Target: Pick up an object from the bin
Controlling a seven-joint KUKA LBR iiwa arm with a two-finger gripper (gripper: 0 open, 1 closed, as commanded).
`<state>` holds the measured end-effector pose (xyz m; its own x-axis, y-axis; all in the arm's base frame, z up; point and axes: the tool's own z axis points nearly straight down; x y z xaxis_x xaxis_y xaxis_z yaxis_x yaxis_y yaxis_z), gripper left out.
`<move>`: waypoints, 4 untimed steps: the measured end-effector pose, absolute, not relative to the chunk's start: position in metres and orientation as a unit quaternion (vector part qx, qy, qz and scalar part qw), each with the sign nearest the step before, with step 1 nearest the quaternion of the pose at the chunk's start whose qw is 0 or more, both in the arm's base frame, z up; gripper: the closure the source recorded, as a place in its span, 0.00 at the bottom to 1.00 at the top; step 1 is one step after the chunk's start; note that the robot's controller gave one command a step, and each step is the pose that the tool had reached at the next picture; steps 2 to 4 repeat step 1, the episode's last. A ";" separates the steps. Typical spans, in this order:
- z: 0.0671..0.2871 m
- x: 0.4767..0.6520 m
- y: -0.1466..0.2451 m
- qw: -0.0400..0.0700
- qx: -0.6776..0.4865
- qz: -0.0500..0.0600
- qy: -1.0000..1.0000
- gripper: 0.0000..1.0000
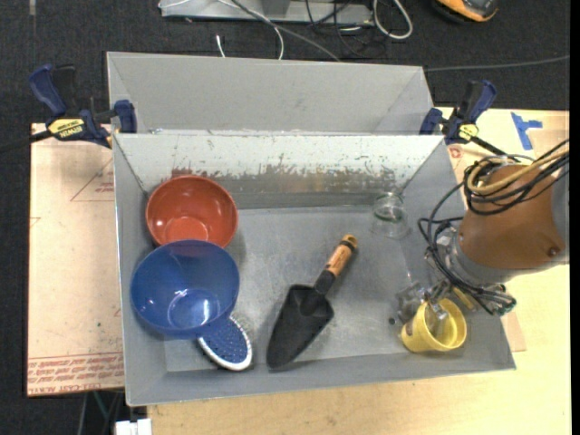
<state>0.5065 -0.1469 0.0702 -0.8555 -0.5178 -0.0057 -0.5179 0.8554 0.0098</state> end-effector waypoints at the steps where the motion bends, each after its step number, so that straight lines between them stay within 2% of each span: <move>1: 0.083 0.506 -0.146 0.001 -0.269 0.006 0.963 1.00; 4: 0.083 0.506 -0.146 0.001 -0.269 0.006 0.963 1.00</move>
Offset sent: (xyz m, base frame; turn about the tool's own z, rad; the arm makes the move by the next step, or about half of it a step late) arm -0.0005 0.0008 0.0303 -0.0010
